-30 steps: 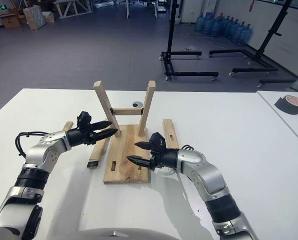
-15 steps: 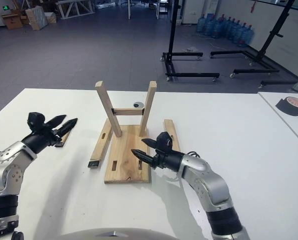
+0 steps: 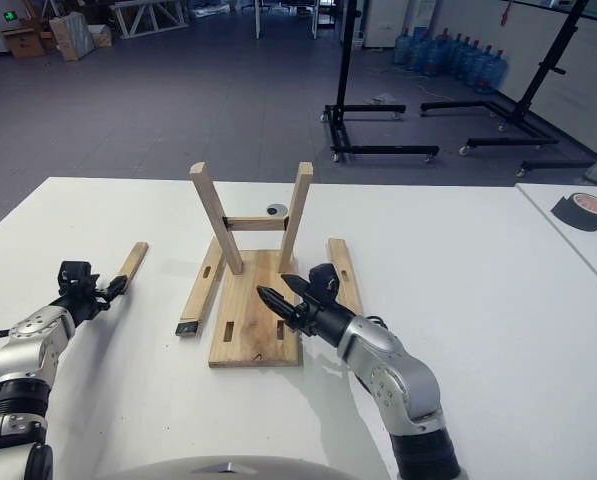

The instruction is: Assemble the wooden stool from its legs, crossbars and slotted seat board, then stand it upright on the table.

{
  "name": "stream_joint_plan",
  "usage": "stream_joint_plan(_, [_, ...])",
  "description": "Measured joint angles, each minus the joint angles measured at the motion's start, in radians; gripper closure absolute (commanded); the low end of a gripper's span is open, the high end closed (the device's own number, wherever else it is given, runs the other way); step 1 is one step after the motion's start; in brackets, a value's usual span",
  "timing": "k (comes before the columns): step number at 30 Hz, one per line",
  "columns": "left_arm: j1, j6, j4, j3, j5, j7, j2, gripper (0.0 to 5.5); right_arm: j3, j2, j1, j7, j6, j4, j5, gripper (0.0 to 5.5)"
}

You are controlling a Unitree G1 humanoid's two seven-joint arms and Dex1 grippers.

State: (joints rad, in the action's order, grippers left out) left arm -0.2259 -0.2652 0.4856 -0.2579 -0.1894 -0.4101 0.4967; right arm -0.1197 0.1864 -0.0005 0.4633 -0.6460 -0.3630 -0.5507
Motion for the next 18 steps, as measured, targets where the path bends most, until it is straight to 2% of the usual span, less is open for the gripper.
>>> stream_joint_plan(7, [0.0,0.055,-0.008,-0.008,-0.019,-0.007,-0.013,2.38,-0.034,0.01,0.0,0.007,-0.005,-0.009,0.002,2.1])
stream_joint_plan(18, [-0.028,0.026,0.069,0.028,0.008,0.025,-0.015,2.38,-0.036,0.021,-0.001,0.013,-0.009,-0.022,-0.001,2.1])
